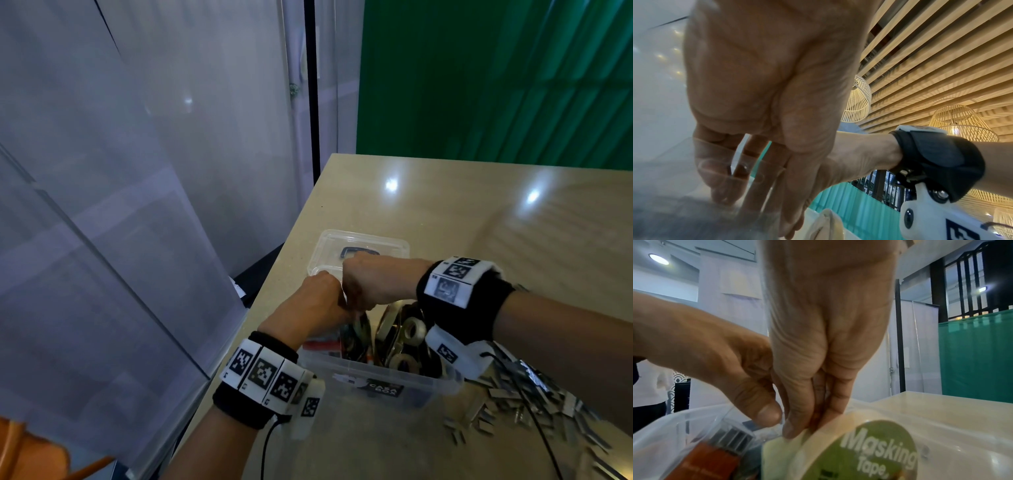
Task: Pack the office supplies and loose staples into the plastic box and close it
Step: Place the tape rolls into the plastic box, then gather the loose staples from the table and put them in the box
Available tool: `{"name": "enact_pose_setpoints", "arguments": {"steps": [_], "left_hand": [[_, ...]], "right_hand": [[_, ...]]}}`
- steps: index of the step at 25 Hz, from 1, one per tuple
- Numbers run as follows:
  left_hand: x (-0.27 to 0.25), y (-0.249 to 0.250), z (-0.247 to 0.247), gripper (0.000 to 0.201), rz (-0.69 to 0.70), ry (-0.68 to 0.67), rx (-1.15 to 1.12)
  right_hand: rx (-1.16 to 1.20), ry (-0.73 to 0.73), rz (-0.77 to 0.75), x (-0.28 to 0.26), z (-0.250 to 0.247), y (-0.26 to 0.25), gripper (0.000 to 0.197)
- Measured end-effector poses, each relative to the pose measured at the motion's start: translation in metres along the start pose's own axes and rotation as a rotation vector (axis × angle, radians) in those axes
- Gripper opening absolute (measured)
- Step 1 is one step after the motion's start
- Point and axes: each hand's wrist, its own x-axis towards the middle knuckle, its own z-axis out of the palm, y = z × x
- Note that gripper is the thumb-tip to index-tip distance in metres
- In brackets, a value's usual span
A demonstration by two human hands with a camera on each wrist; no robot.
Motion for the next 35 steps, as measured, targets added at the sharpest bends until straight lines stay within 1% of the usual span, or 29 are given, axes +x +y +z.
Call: {"name": "enact_pose_setpoints", "arguments": {"steps": [1,2,4,7,9,12,16,18,20,22,24,26,27,29,30,31,32,35], "left_hand": [[-0.001,0.001,0.000,0.026,0.000,0.003,-0.002],[-0.001,0.002,-0.001,0.026,-0.004,0.005,0.000],[-0.004,0.003,-0.002,0.030,-0.010,0.034,-0.003],[-0.008,0.006,-0.003,0.035,0.049,0.204,-0.031],[-0.006,0.017,-0.001,0.033,0.089,0.307,-0.029],[0.000,0.048,0.001,0.030,0.142,0.376,-0.065],[0.006,0.108,0.013,0.024,0.226,0.387,-0.070],[0.011,0.151,0.028,0.022,0.288,0.354,-0.051],[0.023,0.193,0.052,0.024,0.318,0.263,0.006],[0.038,0.226,0.077,0.026,0.293,0.123,0.092],[0.049,0.252,0.103,0.028,0.251,-0.045,0.191],[0.059,0.264,0.125,0.035,0.173,-0.181,0.298],[0.064,0.264,0.134,0.042,0.135,-0.212,0.338],[0.073,0.258,0.152,0.062,0.062,-0.242,0.344],[0.076,0.252,0.159,0.074,0.034,-0.262,0.327],[0.077,0.248,0.167,0.083,0.015,-0.279,0.309],[0.078,0.246,0.173,0.088,0.000,-0.288,0.289],[0.076,0.243,0.189,0.094,-0.017,-0.251,0.265]], "right_hand": [[-0.004,0.009,-0.012,0.001,0.001,-0.001,0.034],[0.005,0.009,-0.016,0.000,-0.001,-0.001,0.030],[0.082,0.010,-0.005,-0.010,-0.011,0.003,0.013],[0.253,0.070,-0.003,-0.033,-0.028,0.012,0.018],[0.291,0.100,-0.001,-0.051,-0.035,0.021,0.019],[0.313,0.121,0.041,-0.082,-0.040,0.041,0.014],[0.332,0.096,0.138,-0.141,-0.039,0.087,0.011],[0.348,0.068,0.202,-0.178,-0.027,0.118,0.013],[0.353,0.023,0.267,-0.209,-0.007,0.151,0.014],[0.368,-0.014,0.344,-0.229,0.018,0.180,0.010],[0.339,-0.056,0.416,-0.246,0.046,0.205,0.003],[0.274,-0.094,0.481,-0.257,0.073,0.222,0.016],[0.244,-0.115,0.507,-0.259,0.086,0.228,0.027],[0.200,-0.150,0.537,-0.261,0.110,0.236,0.065],[0.208,-0.154,0.526,-0.260,0.119,0.236,0.078],[0.225,-0.151,0.498,-0.259,0.127,0.236,0.084],[0.253,-0.140,0.471,-0.256,0.135,0.238,0.087],[0.271,-0.093,0.456,-0.245,0.154,0.236,0.089]]}}
